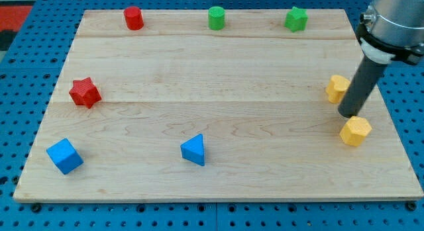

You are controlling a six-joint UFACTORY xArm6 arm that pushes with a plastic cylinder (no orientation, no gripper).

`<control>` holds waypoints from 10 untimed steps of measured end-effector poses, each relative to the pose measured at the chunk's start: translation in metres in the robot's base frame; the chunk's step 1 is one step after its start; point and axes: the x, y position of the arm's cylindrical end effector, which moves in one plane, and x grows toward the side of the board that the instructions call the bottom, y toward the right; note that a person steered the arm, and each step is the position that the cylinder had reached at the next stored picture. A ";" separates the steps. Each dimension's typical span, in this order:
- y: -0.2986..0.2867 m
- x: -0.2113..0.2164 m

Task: Adjust the yellow heart in between the green star and yellow hexagon

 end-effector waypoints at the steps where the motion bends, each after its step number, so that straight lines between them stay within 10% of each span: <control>1: 0.033 0.041; 4: -0.020 -0.014; 6: -0.020 0.057; 8: -0.028 0.009; 10: -0.031 0.051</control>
